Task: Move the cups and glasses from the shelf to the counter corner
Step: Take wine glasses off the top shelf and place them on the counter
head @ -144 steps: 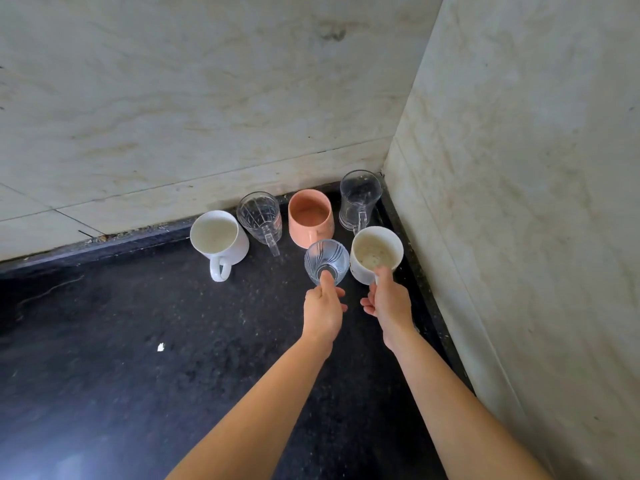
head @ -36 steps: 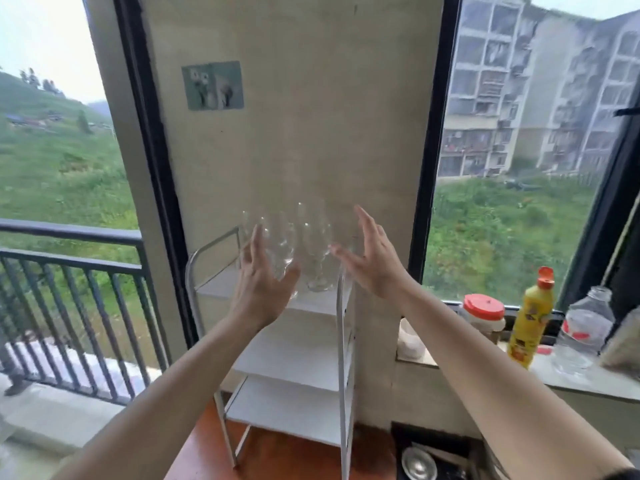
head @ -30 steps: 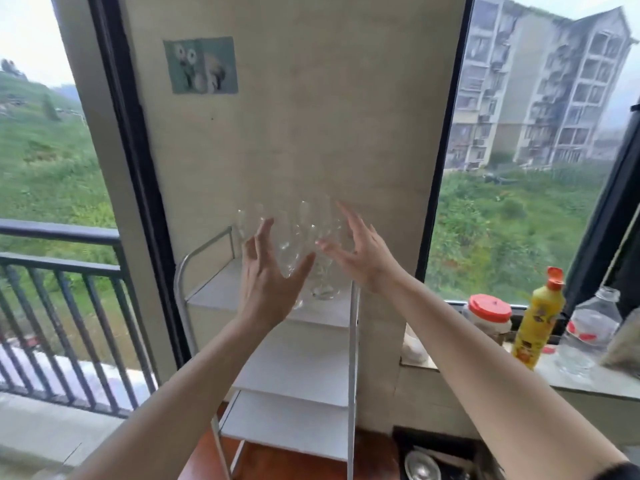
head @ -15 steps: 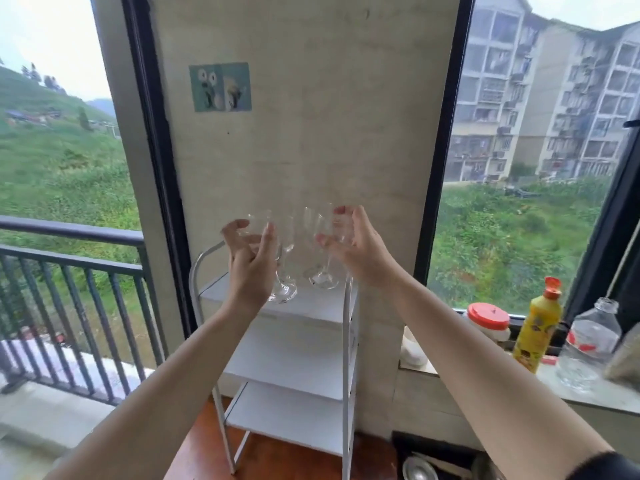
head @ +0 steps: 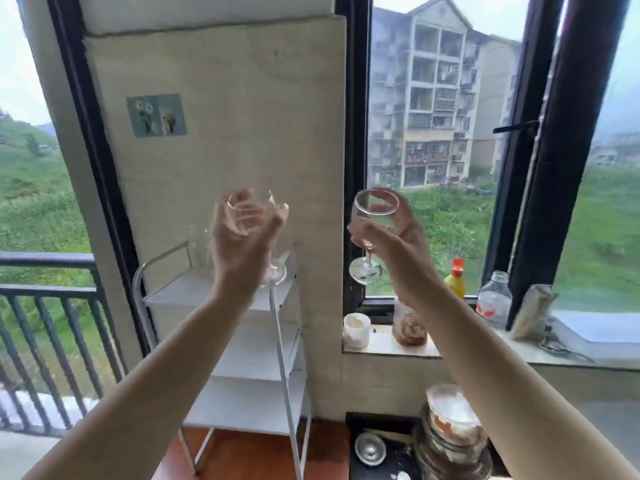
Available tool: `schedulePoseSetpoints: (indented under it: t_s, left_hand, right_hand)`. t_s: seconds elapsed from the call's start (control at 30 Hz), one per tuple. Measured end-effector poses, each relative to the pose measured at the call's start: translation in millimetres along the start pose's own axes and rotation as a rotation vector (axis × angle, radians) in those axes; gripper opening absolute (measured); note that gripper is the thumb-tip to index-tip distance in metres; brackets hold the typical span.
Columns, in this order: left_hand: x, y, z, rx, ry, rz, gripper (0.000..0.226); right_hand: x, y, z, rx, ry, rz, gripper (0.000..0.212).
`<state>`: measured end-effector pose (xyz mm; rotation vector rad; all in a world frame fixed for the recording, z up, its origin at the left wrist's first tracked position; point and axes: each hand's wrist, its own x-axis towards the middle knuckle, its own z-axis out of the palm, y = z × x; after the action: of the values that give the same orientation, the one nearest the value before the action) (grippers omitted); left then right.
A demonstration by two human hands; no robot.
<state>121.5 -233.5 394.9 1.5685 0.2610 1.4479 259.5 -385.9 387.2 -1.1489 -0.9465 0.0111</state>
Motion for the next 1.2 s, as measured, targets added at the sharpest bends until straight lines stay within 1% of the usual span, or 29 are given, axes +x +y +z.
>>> schedulePoseSetpoints:
  t_s: [0.07, 0.17, 0.3, 0.37, 0.47, 0.53, 0.6, 0.67, 0.77, 0.9, 1.07, 1.2]
  left_hand:
    - [-24, -8, 21, -0.040, -0.112, -0.023, 0.053]
    - [-57, -19, 49, -0.089, -0.282, -0.078, 0.050]
    - [-99, -35, 83, -0.260, -0.551, -0.123, 0.060]
    - [-121, -42, 97, -0.375, -0.702, -0.146, 0.057]
    - [-165, -51, 117, -0.502, -0.910, -0.201, 0.050]
    - [-201, -43, 130, -0.590, -1.003, -0.232, 0.046]
    - [-238, -29, 141, -0.673, -1.086, -0.315, 0.043]
    - [-278, -7, 151, -0.742, -1.179, -0.367, 0.044]
    - [-336, 35, 163, -0.814, -1.335, -0.359, 0.046]
    - [-425, 101, 172, -0.900, -1.547, -0.353, 0.046]
    - [-550, 198, 176, -0.968, -1.718, -0.395, 0.047]
    - [-653, 278, 168, -0.973, -1.797, -0.395, 0.055]
  right_hand:
    - [-26, 2, -33, -0.062, 0.056, 0.013, 0.051]
    - [-62, -1, -72, -0.126, 0.179, 0.108, 0.049]
    - [-117, -15, -112, -0.253, 0.338, 0.126, 0.051]
    - [-148, -22, -126, -0.320, 0.446, 0.130, 0.049]
    - [-199, -35, -138, -0.400, 0.589, 0.197, 0.049]
    - [-237, -47, -145, -0.447, 0.696, 0.230, 0.051]
    - [-278, -66, -151, -0.486, 0.779, 0.245, 0.051]
    - [-324, -92, -158, -0.533, 0.875, 0.268, 0.052]
    - [-390, -140, -168, -0.577, 1.026, 0.285, 0.054]
    - [-487, -209, -185, -0.619, 1.182, 0.205, 0.049]
    - [-619, -297, -212, -0.701, 1.344, 0.163, 0.049]
    - [-718, -373, -230, -0.733, 1.460, 0.133, 0.044]
